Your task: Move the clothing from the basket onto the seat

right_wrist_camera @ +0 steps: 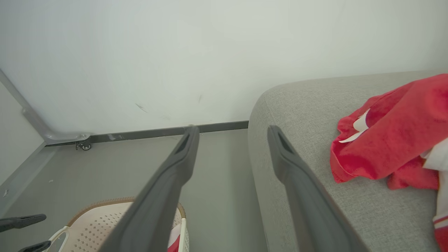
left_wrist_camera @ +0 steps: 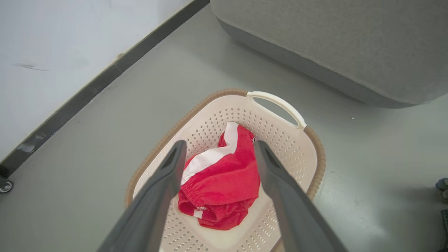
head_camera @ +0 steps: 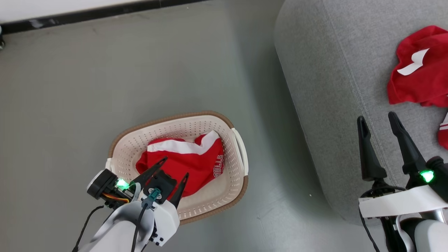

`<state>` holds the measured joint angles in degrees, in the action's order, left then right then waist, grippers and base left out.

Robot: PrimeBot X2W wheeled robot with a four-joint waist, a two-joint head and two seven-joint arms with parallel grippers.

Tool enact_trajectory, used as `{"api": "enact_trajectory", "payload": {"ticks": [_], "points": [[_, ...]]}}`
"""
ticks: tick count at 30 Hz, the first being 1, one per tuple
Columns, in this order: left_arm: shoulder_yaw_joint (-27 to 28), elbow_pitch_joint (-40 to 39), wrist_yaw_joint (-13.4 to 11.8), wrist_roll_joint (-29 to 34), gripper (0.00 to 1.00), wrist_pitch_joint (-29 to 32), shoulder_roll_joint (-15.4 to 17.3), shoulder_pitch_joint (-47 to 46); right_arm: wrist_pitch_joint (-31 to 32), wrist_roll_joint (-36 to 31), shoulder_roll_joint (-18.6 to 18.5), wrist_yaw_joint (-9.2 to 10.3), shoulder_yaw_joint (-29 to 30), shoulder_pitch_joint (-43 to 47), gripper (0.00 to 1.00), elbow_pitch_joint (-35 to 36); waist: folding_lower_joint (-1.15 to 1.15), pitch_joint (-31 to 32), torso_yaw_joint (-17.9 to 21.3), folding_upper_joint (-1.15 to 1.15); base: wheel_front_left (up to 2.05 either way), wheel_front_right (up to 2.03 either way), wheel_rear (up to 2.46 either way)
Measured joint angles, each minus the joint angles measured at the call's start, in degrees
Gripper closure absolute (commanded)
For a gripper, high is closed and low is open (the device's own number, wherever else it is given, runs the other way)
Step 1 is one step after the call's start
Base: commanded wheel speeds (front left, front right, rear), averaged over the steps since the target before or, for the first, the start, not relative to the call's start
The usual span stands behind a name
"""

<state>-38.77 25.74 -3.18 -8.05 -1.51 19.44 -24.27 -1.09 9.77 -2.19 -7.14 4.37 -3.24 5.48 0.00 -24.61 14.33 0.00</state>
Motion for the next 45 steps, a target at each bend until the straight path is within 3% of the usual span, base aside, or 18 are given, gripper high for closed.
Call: {"api": "enact_trajectory", "payload": {"ticks": [19, 45], "points": [[-3.24, 10.14, 2.23, 5.32, 0.0, 0.48, -0.86, -9.3, -2.24, 2.35, -0.01, 0.0, -1.46, -5.38, 0.0, -0.62, 0.0, -9.24, 2.0, 0.0, 0.0, 0.0, 0.0], [-5.56, 20.57, 1.16, 11.04, 0.0, 2.09, -1.37, -19.64, -6.81, 5.46, -0.01, 0.0, -4.66, -10.34, 0.0, -4.59, 0.0, -18.71, 5.51, 0.0, 0.0, 0.0, 0.0]]}}
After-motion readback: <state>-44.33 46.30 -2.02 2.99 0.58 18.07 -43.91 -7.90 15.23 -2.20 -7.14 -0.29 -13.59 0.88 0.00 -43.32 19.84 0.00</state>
